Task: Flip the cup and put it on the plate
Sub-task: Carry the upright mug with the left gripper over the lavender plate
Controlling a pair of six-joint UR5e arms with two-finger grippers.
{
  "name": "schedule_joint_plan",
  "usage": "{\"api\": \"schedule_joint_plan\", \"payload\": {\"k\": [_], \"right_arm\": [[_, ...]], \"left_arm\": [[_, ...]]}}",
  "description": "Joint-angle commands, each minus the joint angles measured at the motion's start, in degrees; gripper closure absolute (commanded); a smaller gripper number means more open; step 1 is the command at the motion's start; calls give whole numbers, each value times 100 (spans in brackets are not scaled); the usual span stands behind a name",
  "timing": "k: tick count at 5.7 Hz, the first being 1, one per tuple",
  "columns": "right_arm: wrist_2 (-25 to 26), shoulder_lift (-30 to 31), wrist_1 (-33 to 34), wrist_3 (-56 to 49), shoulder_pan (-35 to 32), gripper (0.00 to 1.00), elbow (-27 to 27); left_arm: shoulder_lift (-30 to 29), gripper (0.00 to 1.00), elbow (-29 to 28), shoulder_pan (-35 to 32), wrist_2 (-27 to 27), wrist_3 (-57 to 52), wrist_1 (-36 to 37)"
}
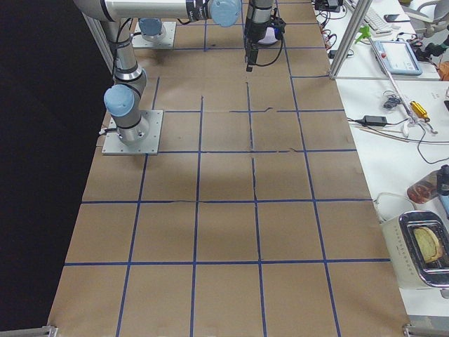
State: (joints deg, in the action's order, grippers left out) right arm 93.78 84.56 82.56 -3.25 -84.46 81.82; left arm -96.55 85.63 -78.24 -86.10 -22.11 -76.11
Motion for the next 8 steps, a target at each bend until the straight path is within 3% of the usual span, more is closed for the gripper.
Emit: {"api": "schedule_joint_plan", "payload": {"k": [1,4,5,8], "right_arm": [[0,-1,-3,0,0,0,0],[0,-1,-3,0,0,0,0],[0,-1,-3,0,0,0,0],[0,-1,6,0,0,0,0]], "left_arm": [[-826,100,-510,-217,-143,171,532],[-1540,100,485,-603,-213,688,2452],[-1760,100,794,-735,-466,804,3095],[-1867,98,1043,-754,-504,743,3243]]}}
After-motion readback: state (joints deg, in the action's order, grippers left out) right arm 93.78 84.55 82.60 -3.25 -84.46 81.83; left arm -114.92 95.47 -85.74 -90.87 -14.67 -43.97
